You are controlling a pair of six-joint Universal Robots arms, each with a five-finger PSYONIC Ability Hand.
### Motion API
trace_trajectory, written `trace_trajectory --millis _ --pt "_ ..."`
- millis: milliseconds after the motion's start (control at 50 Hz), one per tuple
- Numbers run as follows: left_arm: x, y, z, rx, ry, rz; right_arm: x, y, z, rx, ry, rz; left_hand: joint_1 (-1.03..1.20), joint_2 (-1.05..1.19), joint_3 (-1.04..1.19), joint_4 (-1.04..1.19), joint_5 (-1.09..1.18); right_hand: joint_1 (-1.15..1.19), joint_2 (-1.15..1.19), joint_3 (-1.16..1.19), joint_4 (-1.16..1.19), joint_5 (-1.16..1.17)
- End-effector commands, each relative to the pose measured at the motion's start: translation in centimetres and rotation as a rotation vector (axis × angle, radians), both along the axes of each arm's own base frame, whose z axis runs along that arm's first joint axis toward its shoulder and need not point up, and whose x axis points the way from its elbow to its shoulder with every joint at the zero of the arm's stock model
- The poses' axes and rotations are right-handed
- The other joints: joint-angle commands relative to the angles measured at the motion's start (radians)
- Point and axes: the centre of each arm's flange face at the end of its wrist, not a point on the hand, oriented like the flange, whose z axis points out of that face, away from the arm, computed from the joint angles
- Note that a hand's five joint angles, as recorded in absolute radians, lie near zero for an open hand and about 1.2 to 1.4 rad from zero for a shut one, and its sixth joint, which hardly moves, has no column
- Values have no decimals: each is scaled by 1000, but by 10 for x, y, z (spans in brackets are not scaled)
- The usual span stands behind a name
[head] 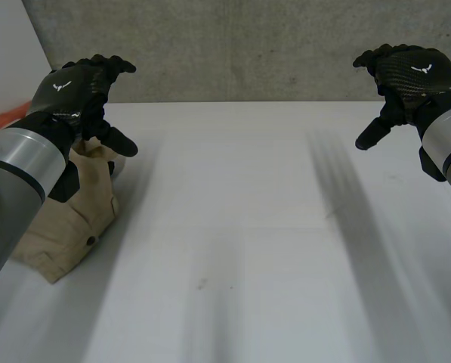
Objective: Fold the laundry.
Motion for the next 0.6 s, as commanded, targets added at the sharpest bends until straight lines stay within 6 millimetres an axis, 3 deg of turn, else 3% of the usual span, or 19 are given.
trace_trajectory --millis 20,80,200,280,420,500,600 --pt "-3 0 -6 2 -41 -23 0 0 0 0 1 0 -79 -87 -84 -86 -82 -36 -91 -94 -94 -89" --pt "-7 -1 -10 -29 -133 -66 0 0 0 0 1 0 -79 -87 -84 -86 -82 -36 -91 -94 -94 -89" --pt "-6 -12 -43 -33 -366 -74 0 0 0 0 2 2 -85 -93 -90 -92 -87 -36 -91 -94 -94 -89" --pt "3 -20 -61 -57 -545 -58 0 0 -1 2 2 3 -88 -96 -93 -95 -90 -36 -91 -94 -94 -89" --pt "27 -52 -106 -67 -840 2 2 2 -3 10 4 9 -64 -73 -69 -71 -67 -36 -91 -94 -94 -89" --pt "43 -69 -120 -67 -945 78 7 5 -5 14 7 25 138 129 133 131 135 -36 -91 -94 -94 -89" --pt "37 -85 -125 -123 -976 128 10 7 -7 14 19 37 1128 1119 1123 1121 1125 -36 -91 -94 -94 -89"
